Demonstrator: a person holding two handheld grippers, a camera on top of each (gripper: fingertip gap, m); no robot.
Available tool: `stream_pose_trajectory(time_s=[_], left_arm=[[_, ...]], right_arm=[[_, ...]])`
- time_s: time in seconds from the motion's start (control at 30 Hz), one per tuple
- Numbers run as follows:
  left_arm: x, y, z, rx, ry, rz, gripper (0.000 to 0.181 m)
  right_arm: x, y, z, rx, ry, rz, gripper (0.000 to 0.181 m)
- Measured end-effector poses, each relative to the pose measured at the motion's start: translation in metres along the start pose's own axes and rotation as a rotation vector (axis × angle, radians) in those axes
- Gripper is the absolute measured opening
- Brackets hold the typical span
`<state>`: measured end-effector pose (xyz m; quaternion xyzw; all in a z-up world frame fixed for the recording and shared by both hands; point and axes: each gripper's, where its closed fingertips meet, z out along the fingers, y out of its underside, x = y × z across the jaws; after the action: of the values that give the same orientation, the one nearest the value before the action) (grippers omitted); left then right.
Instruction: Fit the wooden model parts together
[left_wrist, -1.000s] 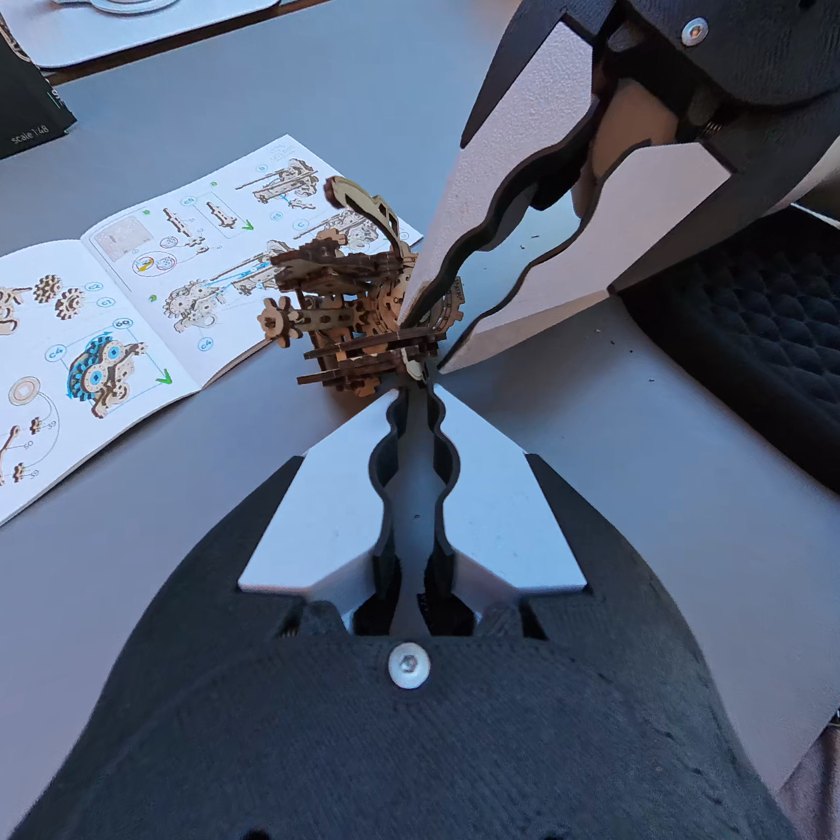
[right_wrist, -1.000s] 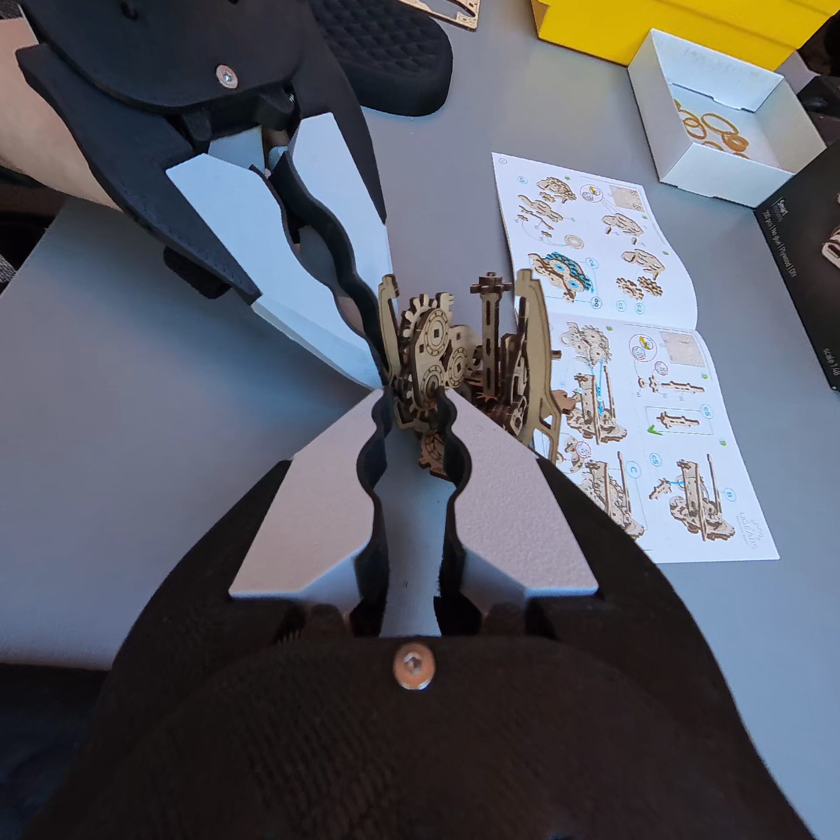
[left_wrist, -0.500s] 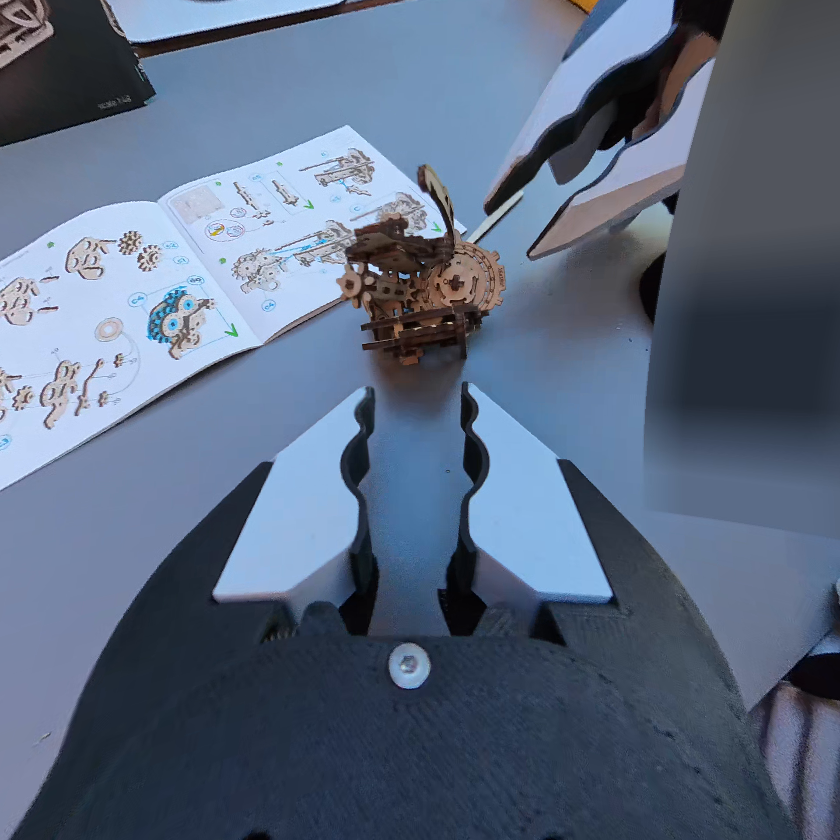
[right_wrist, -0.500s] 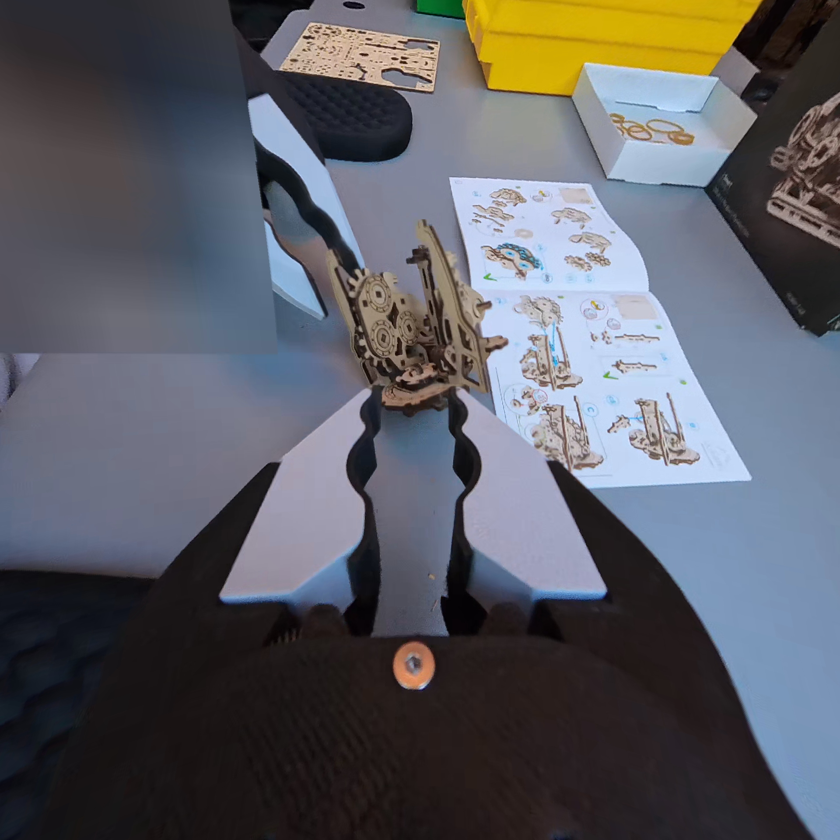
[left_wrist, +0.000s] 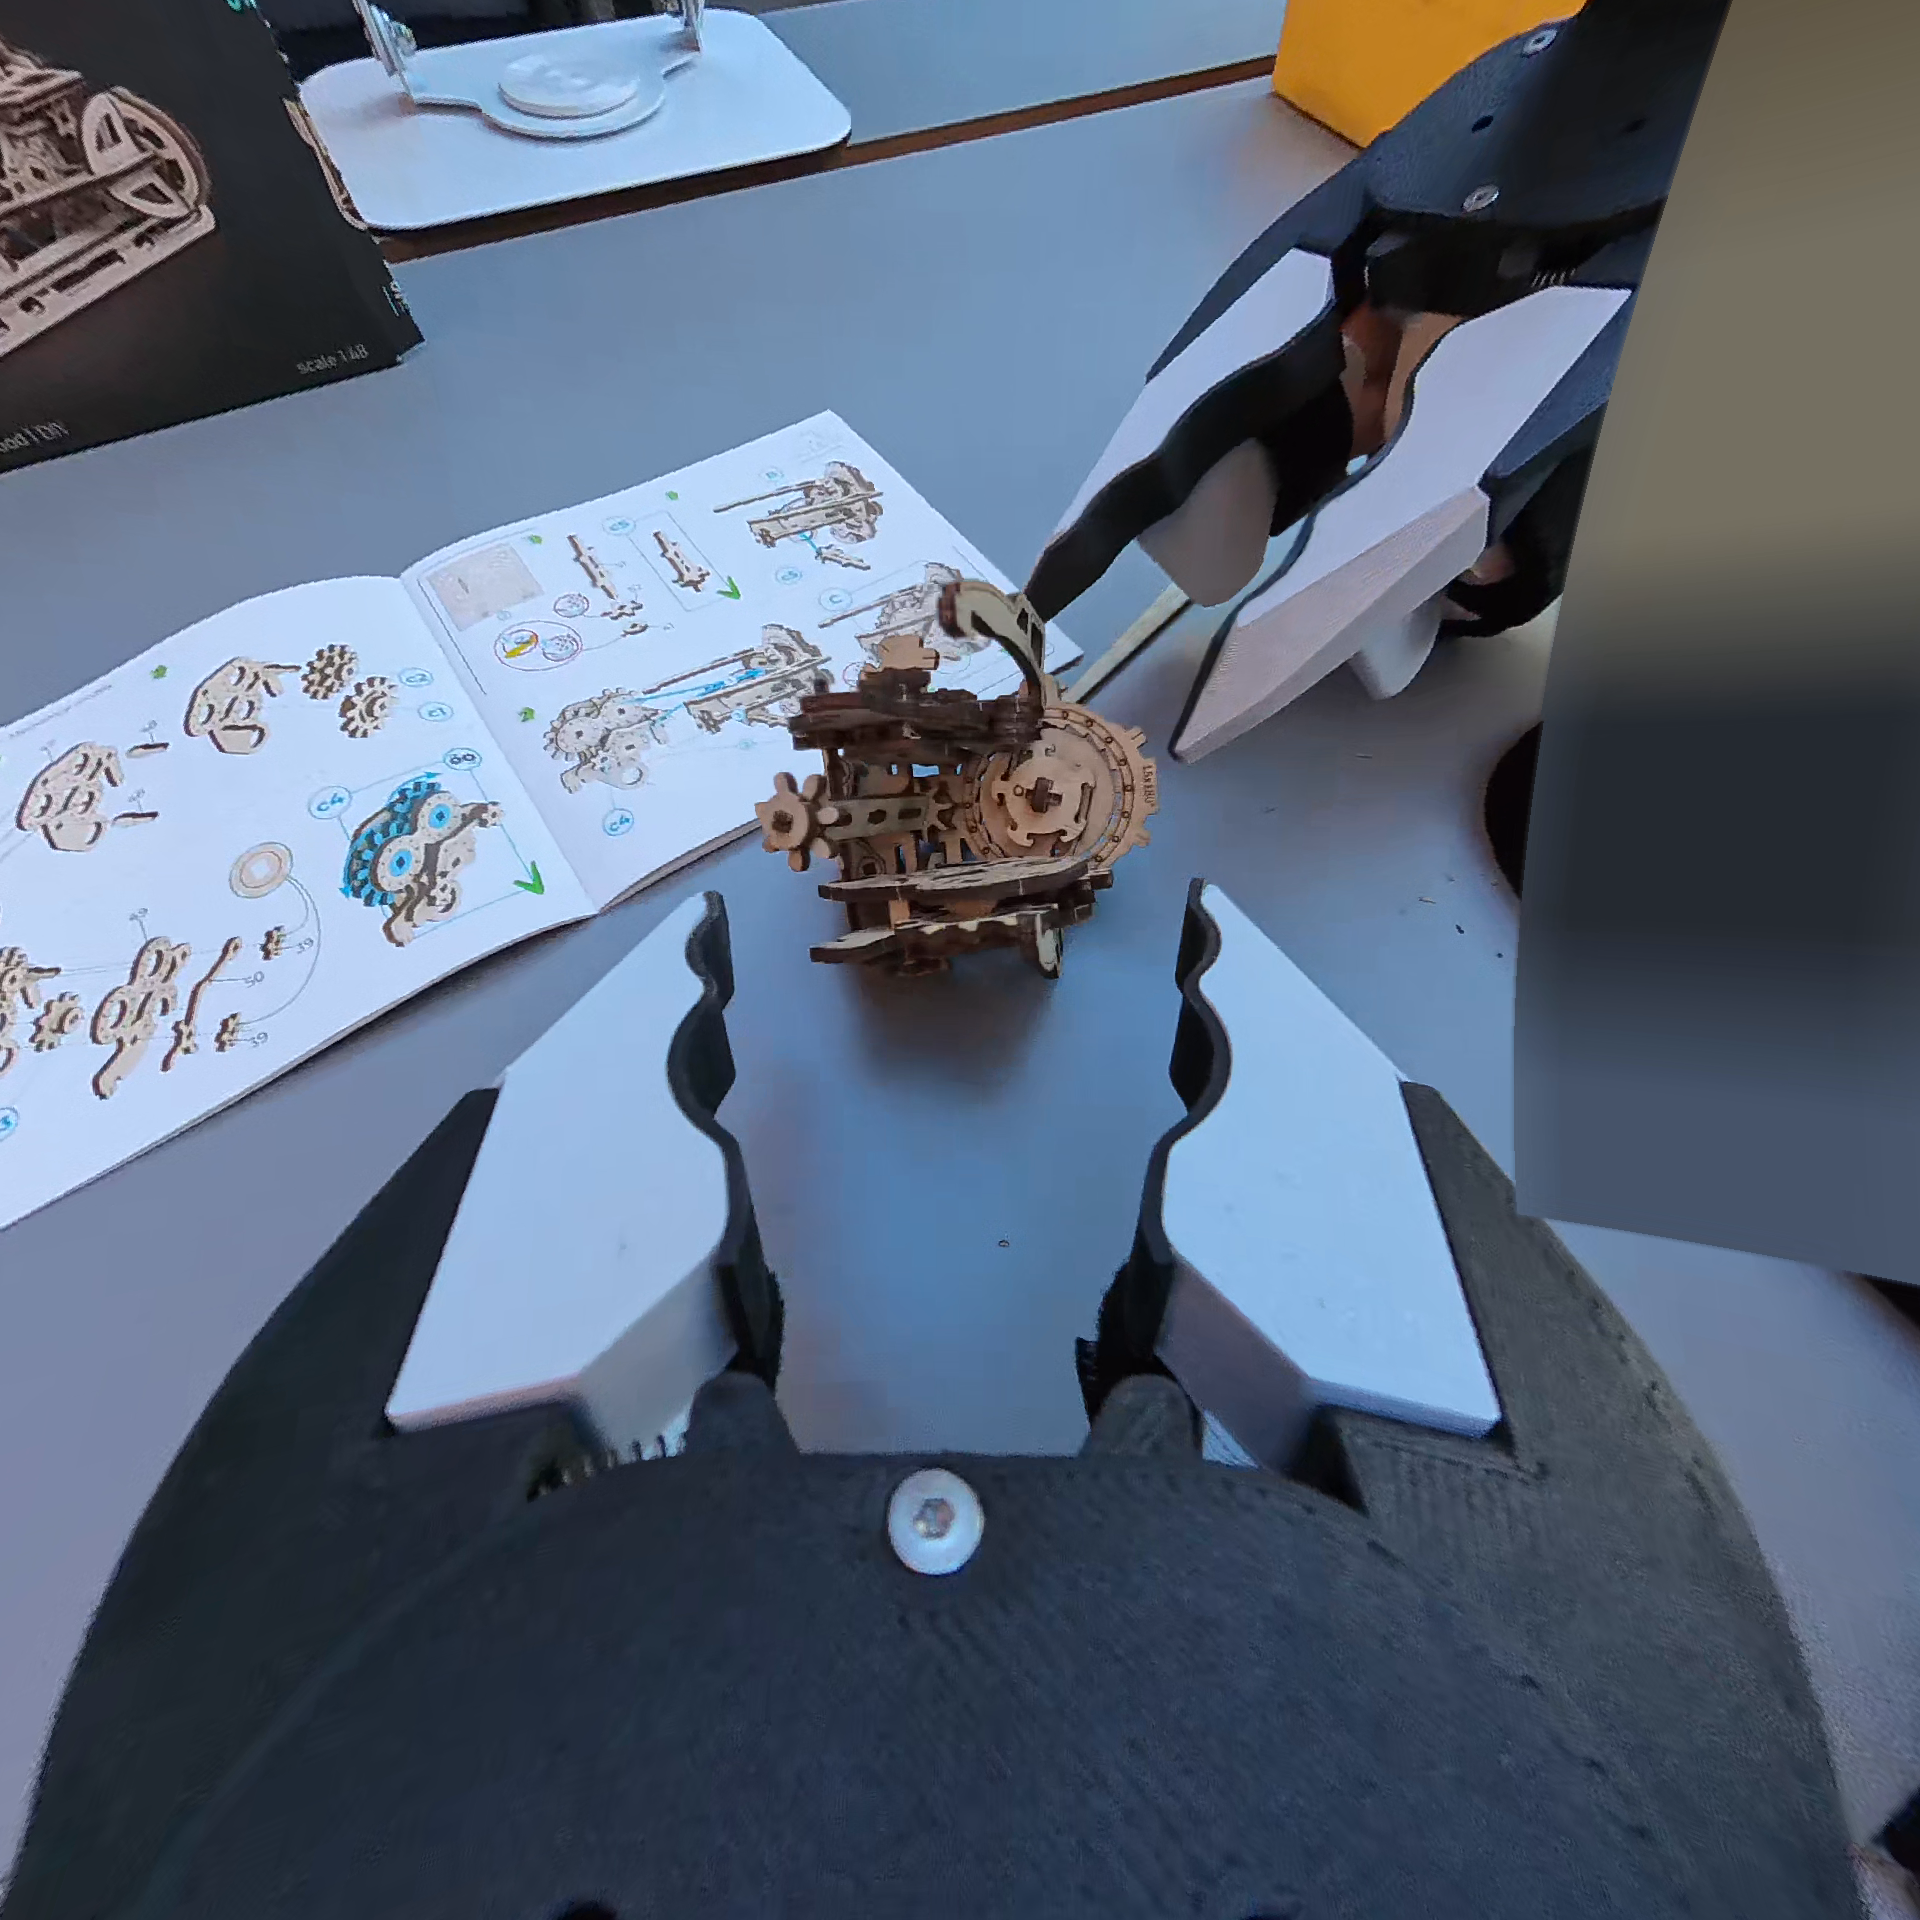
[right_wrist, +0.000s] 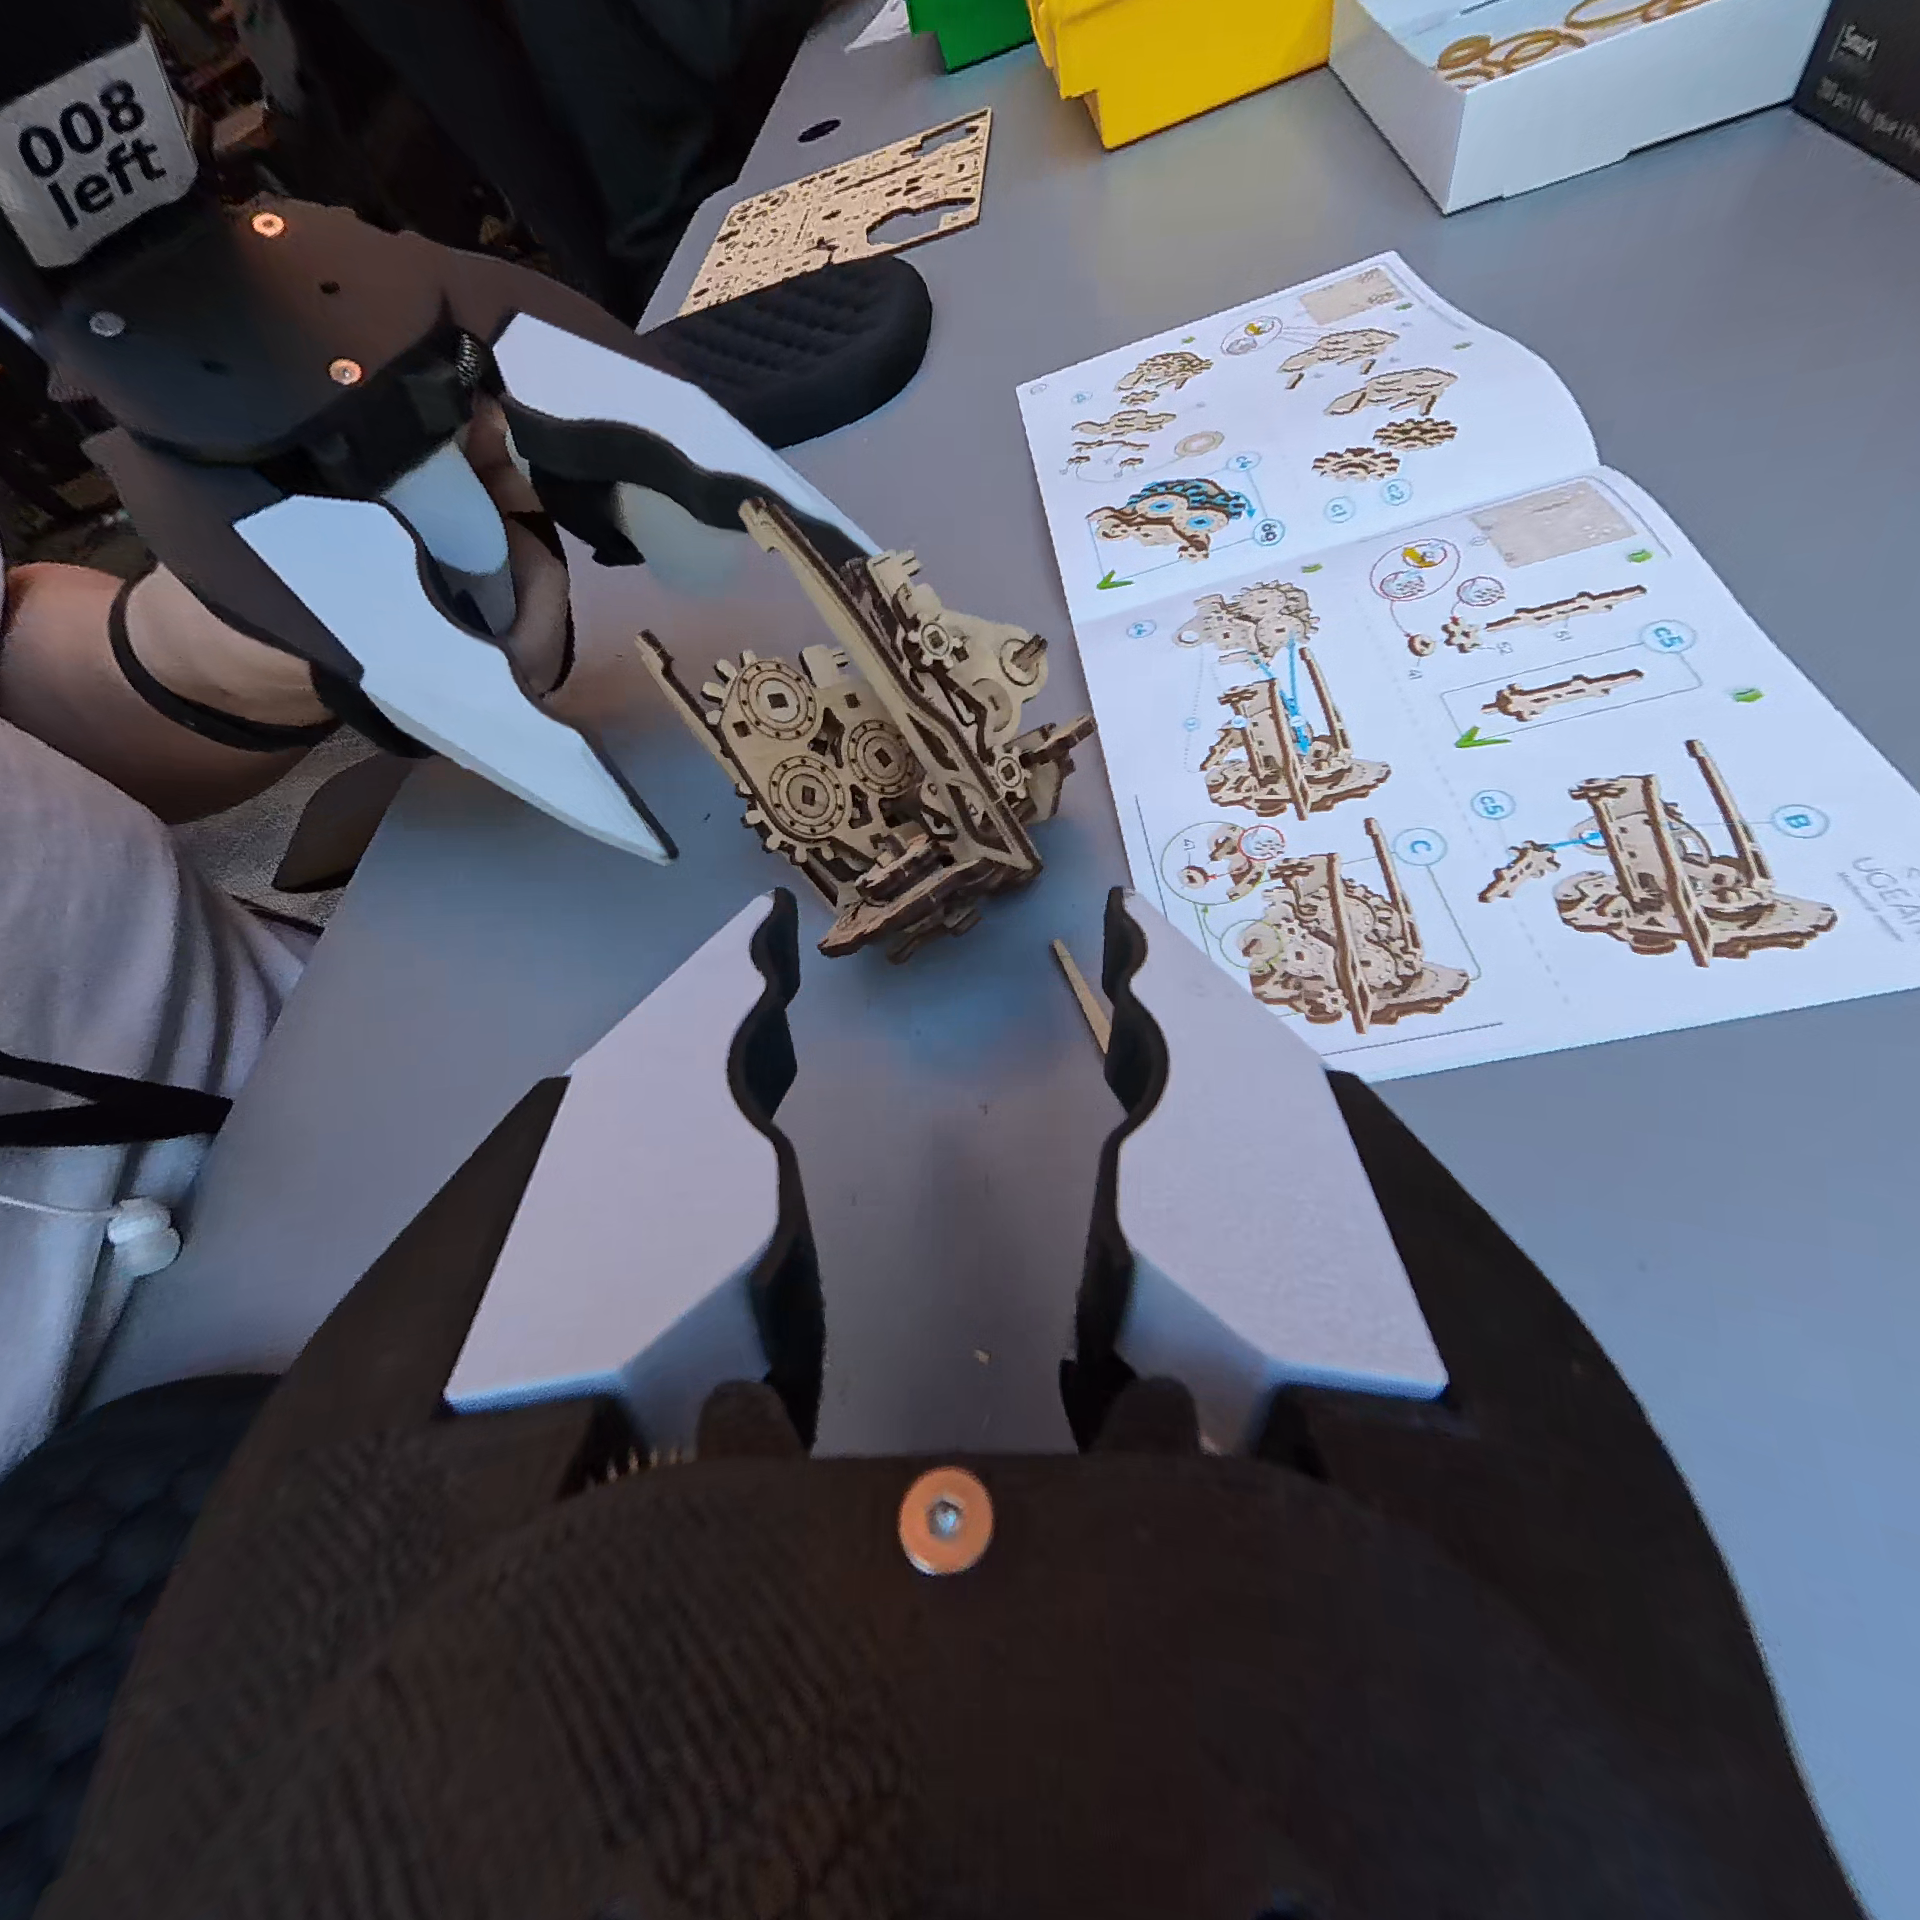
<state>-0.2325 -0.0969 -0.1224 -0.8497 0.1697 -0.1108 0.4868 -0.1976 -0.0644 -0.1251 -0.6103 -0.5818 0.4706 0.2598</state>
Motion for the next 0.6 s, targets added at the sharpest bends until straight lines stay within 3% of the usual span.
stream_pose_trajectory(time_s=[0.6], left_arm=[[-0.005,0.002,0.012,-0.008,-0.068,-0.018,0.078]], right_arm=[[-0.002,0.000,0.014,-0.025,-0.032,-0.002,0.060]])
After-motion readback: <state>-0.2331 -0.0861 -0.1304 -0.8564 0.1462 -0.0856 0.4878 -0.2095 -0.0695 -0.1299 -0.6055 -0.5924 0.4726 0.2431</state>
